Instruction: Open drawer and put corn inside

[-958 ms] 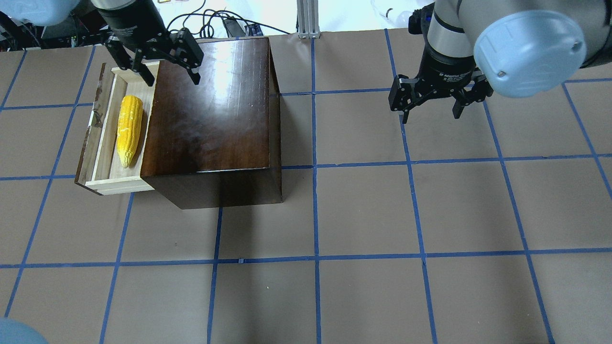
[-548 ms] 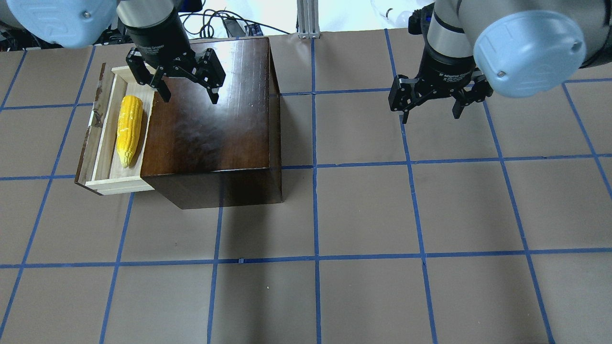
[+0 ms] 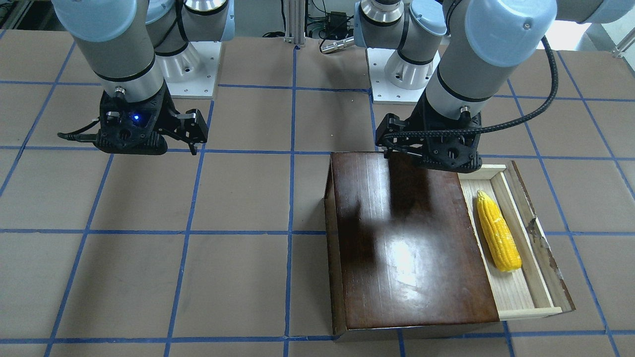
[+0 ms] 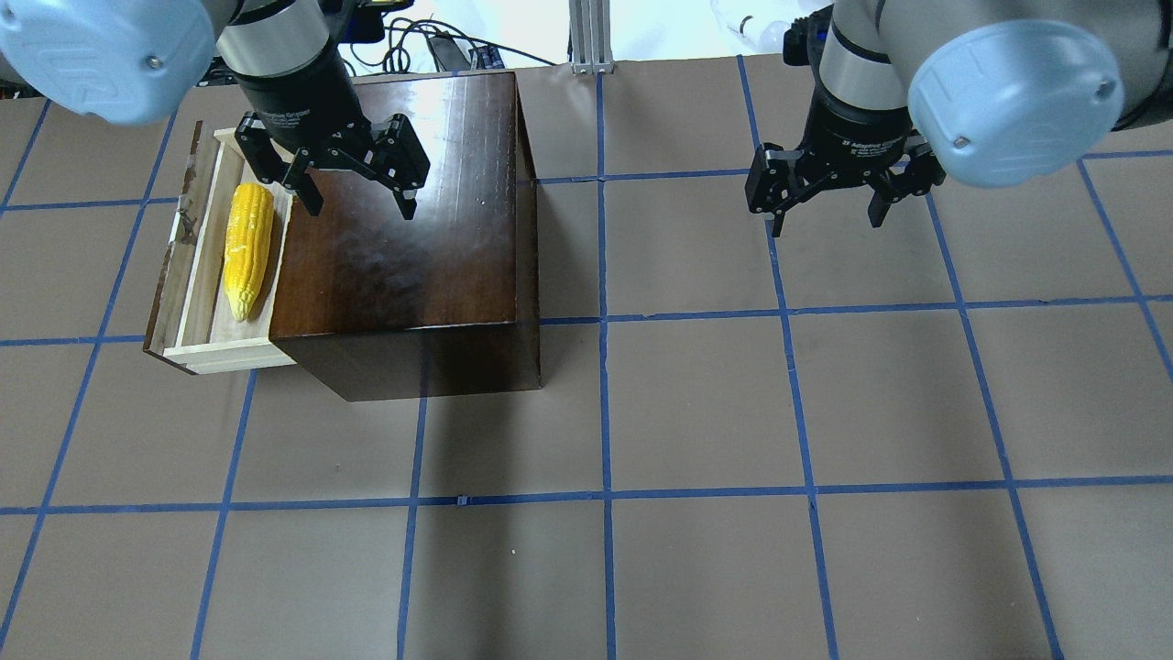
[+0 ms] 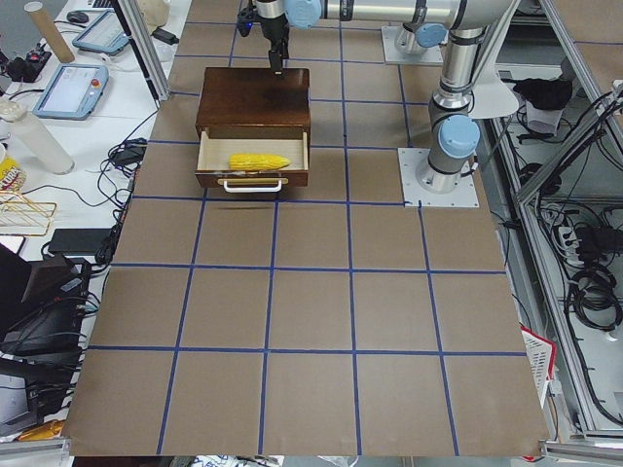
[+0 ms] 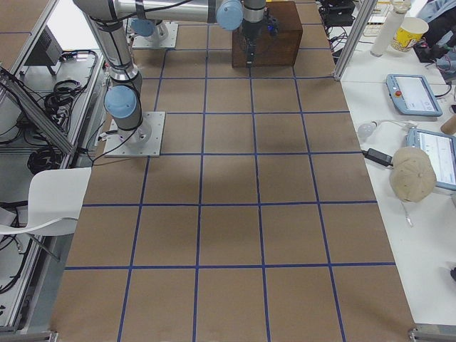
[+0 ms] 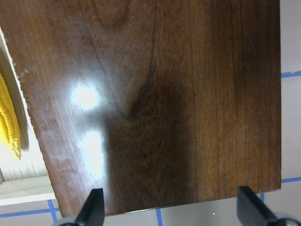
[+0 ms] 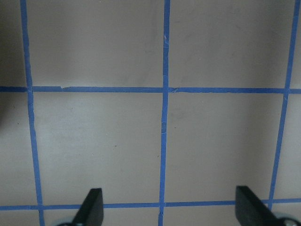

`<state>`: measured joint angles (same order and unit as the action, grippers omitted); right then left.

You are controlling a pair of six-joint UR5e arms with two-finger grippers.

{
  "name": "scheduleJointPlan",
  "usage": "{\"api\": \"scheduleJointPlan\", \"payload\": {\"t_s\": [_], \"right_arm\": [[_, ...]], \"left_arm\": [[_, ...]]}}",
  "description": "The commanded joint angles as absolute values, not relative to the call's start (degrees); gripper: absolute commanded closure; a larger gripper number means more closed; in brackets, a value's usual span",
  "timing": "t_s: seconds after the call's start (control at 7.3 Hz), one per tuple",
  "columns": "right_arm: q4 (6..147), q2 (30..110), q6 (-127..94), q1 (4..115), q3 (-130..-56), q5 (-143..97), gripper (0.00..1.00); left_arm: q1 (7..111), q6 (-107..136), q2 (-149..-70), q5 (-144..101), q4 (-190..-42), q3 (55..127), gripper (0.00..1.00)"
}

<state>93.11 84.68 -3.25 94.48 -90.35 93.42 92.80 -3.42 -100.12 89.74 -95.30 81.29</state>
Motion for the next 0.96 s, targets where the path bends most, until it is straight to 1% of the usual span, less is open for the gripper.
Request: {"api": "scheduleJointPlan", "payload": {"t_s": [0.0, 0.82], "right_arm": [[93.2, 84.7, -3.3, 94.5, -90.4, 93.4, 0.00], [93.1, 84.7, -3.3, 94.5, -90.4, 93.4, 0.00]], "left_arm": [[92.7, -3.5, -99.8, 89.7, -94.0, 82.2, 0.00], [92.8, -3.5, -99.2, 89.6, -94.0, 82.9, 0.00]]}}
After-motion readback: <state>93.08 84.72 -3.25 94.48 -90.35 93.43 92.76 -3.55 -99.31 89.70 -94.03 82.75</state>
